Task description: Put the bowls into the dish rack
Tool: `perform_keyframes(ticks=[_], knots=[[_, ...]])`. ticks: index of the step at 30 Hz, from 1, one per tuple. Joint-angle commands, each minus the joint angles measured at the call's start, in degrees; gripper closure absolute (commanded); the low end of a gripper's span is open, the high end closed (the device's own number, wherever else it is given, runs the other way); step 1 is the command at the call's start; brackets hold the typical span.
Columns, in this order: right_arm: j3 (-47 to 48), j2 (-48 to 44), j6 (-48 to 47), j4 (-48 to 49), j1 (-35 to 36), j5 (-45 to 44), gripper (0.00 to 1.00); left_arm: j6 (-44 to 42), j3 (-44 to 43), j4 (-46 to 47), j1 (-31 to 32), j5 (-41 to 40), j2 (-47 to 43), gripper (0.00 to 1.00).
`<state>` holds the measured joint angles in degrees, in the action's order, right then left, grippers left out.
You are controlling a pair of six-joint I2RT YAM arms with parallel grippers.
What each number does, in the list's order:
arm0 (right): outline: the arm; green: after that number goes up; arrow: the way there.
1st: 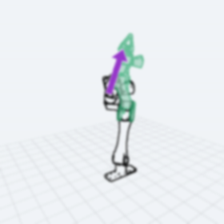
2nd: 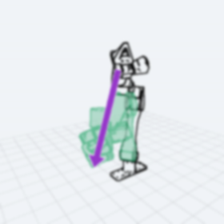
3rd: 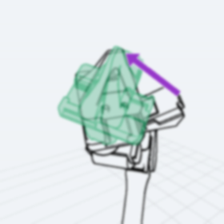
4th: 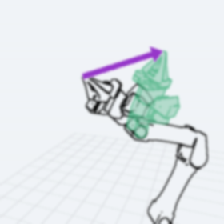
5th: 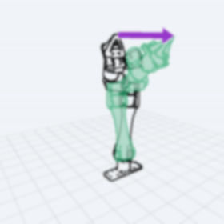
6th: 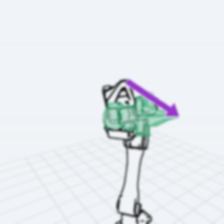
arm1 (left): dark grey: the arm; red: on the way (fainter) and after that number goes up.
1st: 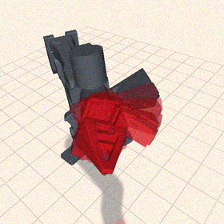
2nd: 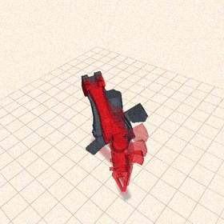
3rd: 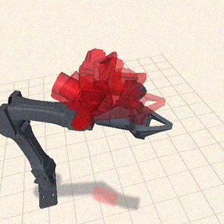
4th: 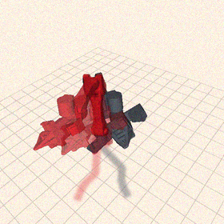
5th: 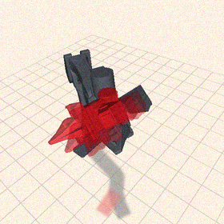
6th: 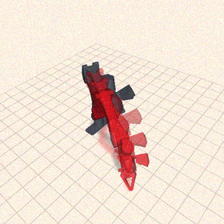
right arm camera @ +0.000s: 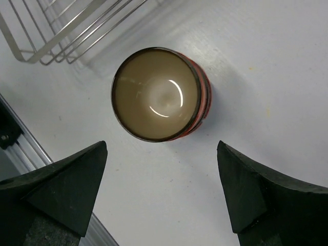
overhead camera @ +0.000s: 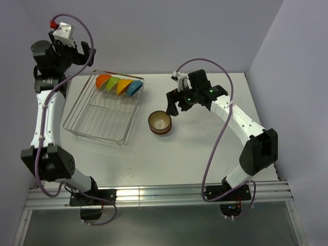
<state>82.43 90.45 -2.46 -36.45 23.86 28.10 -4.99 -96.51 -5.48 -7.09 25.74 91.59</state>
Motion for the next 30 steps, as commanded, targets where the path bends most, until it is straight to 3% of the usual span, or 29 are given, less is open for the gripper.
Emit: perform_keyframes(ticks=[1,7,13,18,26,30], knots=[[1.77,-0.28,-7.0,-0.73,5.3,-4.81,0.06,2.89,6.21,-6.02,-0.99,7.45,-7.64,0.01],[1.67,1.82,-17.91,-4.24,13.05,-5.68,0.06,4.46,23.35,-8.76,-2.66,15.39,-23.11,0.01],[4.14,7.88,-24.16,-6.18,18.15,-7.79,0.09,13.69,32.77,-6.66,-2.84,17.33,-31.21,0.01],[4.4,11.23,-25.4,-4.16,20.09,-8.58,0.13,19.23,36.21,-4.37,-2.93,19.17,-32.62,0.02],[2.91,14.22,-26.1,-1.09,20.53,-9.9,0.24,20.55,37.45,-4.63,-2.84,17.86,-32.79,0.03],[1.68,15.27,-26.89,0.76,20.53,-12.1,0.35,21.17,38.06,-4.19,-2.84,17.51,-32.79,0.04]])
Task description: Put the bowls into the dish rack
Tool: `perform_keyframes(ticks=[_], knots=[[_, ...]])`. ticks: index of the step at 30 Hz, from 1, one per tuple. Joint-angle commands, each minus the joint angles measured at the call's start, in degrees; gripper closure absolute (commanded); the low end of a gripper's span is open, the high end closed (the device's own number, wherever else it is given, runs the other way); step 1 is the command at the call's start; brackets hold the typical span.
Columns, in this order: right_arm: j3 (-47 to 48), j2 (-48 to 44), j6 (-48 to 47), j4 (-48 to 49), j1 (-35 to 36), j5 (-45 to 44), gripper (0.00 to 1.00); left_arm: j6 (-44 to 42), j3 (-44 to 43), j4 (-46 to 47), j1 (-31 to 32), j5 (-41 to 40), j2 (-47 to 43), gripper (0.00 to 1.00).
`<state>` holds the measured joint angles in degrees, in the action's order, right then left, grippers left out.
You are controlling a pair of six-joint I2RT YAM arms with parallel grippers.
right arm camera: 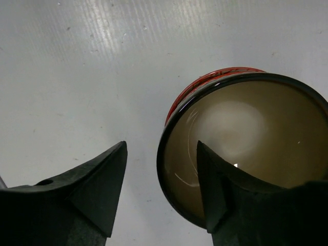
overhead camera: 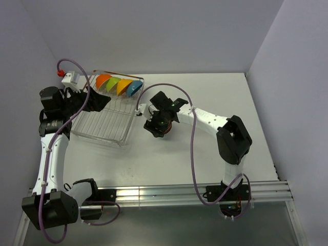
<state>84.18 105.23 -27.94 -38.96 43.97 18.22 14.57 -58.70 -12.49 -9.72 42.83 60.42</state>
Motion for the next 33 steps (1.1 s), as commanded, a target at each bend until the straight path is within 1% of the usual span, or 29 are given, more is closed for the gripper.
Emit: perform_keyframes(ticks=[1,2,3,5,6,8,9,13,14,16,17,21,24,25,26,28,29,33], knots=[[-0.24,0.76,-1.67,3.62,0.42,-2.57,0.38,1.78,0.25,2.82,-0.3,0.33,-1.54,0.04],[-0.86,0.68,-1.68,4.5,0.42,-3.36,0.41,1.87,0.25,2.74,-0.22,0.24,-1.54,0.04],[-1.12,0.68,-1.59,4.94,0.42,-3.54,0.48,1.87,0.16,2.74,-0.22,0.24,-1.54,0.04],[-1.74,0.06,-1.33,6.08,0.42,-3.98,0.55,2.04,0.25,2.74,-0.3,0.41,-1.62,0.04],[-1.83,-0.37,-1.15,6.18,0.42,-3.81,0.6,2.39,0.34,3.0,-0.3,0.41,-1.71,0.04],[-1.48,-0.64,-1.06,6.0,0.33,-3.54,0.65,2.57,0.69,3.09,-0.3,0.68,-1.8,0.05],[-1.3,-0.64,-0.97,5.74,0.42,-3.28,0.7,2.66,0.86,3.17,-0.22,0.68,-1.8,0.04],[0.54,-1.25,-0.62,4.07,0.33,-1.87,0.78,3.01,1.13,3.09,-0.3,1.03,-1.8,0.05],[0.89,-1.26,-0.62,3.89,0.24,-1.61,0.85,3.1,1.22,3.17,-0.3,1.03,-1.89,0.04],[1.51,-1.52,-0.09,3.72,0.24,-0.82,0.92,3.27,1.31,2.91,-0.3,1.03,-1.8,0.05],[2.29,-1.61,0.08,3.45,0.07,-0.55,1.0,3.27,1.39,2.82,-0.3,1.03,-1.97,0.05],[4.93,-1.52,1.84,1.87,-0.81,1.29,1.0,4.06,1.48,2.3,-0.3,0.33,-2.15,0.05],[6.08,-0.73,2.19,0.91,-1.16,0.95,1.0,3.98,1.39,1.33,-0.39,0.06,-1.8,0.04],[6.95,-0.21,2.19,-0.31,-1.25,0.59,0.98,3.8,1.22,1.16,-0.3,-0.03,-1.8,0.04],[7.4,0.32,2.37,-0.94,-1.34,0.59,0.93,3.71,1.3,0.89,-0.3,-0.03,-1.8,0.04],[7.84,1.55,2.54,-1.9,-1.78,1.12,0.93,3.8,1.39,0.89,-0.3,0.06,-1.89,0.04],[7.49,1.64,2.63,-1.74,-1.95,1.81,0.99,3.8,1.48,0.89,-0.39,-0.03,-1.98,0.04],[5.82,-0.72,3.86,0.9,-3.01,2.88,1.0,3.8,1.39,0.8,-0.39,-0.38,-2.33,0.04]])
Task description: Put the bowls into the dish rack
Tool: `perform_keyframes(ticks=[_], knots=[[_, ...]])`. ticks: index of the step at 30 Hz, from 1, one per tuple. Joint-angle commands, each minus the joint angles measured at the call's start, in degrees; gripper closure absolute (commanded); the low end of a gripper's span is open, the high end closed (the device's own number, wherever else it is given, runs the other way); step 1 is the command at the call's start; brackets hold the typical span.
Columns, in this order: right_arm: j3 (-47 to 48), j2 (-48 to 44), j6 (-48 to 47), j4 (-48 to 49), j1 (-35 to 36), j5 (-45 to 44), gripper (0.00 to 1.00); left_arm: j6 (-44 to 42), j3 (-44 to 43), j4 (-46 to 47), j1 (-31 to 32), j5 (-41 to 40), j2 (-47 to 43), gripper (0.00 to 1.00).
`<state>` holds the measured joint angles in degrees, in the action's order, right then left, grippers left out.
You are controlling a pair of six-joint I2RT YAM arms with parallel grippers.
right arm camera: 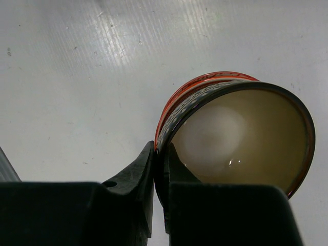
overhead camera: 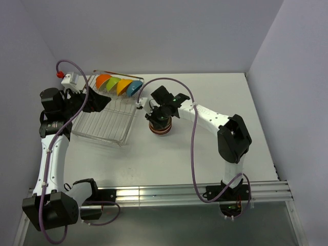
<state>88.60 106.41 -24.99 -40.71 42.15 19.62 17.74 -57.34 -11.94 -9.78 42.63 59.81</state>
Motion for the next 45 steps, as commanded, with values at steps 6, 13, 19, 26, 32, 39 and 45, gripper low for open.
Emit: perform_keyframes(ticks=[6,13,19,26,32,39,45], knots=[[4.04,-8.22,2.49,4.32,-3.91,4.63,1.0,5.02,-1.72,-1.5,-0.68,0.69,-0.93,0.02],[0.54,-20.0,11.35,16.24,-4.45,10.96,1.0,20.03,-1.91,0.5,-0.68,9.03,-0.48,0.01],[0.6,-21.52,31.64,26.28,-5.23,11.14,1.0,29.64,6.53,15.1,-0.59,7.04,-8.11,0.0],[0.0,-17.56,61.24,34.47,-11.38,10.37,1.0,17.35,9.27,13.54,6.15,-2.35,-10.68,0.02],[-4.65,-15.71,83.21,39.82,-15.08,10.44,1.0,6.79,5.41,10.27,23.19,-16.78,-3.93,0.03],[-9.41,-12.46,97.49,48.43,-16.84,11.76,1.0,6.61,-3.65,8.69,31.66,-19.25,8.12,0.02],[-6.51,-7.36,104.35,54.23,-16.05,11.76,1.0,6.87,-5.85,6.68,32.28,-19.07,10.5,0.02]])
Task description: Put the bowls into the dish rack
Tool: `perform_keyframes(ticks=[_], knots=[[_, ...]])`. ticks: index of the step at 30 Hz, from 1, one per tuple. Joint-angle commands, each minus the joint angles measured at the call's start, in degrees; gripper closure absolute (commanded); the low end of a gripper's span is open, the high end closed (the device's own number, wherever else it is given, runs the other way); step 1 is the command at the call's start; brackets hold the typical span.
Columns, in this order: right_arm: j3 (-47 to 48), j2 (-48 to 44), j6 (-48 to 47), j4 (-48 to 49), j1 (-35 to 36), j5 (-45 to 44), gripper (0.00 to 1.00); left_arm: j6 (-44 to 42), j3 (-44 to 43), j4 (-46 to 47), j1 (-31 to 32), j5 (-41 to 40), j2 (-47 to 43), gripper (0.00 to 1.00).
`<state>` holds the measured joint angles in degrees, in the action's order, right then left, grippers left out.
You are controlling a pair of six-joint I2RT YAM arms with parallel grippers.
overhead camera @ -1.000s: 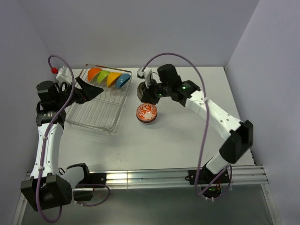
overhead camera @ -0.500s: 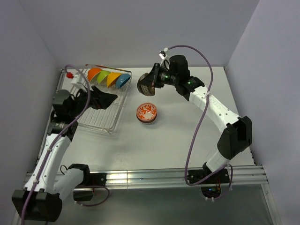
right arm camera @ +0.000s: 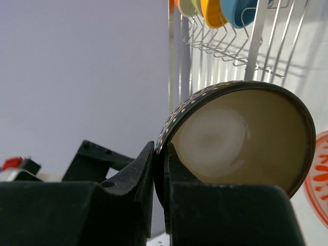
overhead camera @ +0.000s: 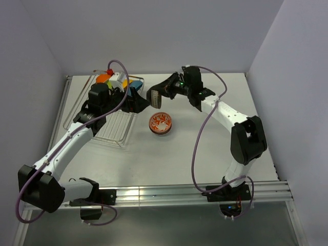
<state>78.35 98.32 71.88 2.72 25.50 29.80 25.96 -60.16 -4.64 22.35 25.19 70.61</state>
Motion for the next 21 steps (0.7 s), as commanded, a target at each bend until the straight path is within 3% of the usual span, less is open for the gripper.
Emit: perform_keyframes(ticks=[1,17,21], knots=[[4.09,1.6,8.79,11.77,0.87,1.66,1.0,-1.61,-3.29,-1.24,0.15,-3.46,-0.21,0.02],[5.5,3.45,11.79,13.54,7.2,2.1,1.0,-6.0,-5.05,-8.71,1.03,-12.97,1.46,0.01],[5.5,3.54,11.71,13.1,7.73,2.01,1.0,-6.71,-5.23,-9.86,1.03,-13.77,1.29,0.07]])
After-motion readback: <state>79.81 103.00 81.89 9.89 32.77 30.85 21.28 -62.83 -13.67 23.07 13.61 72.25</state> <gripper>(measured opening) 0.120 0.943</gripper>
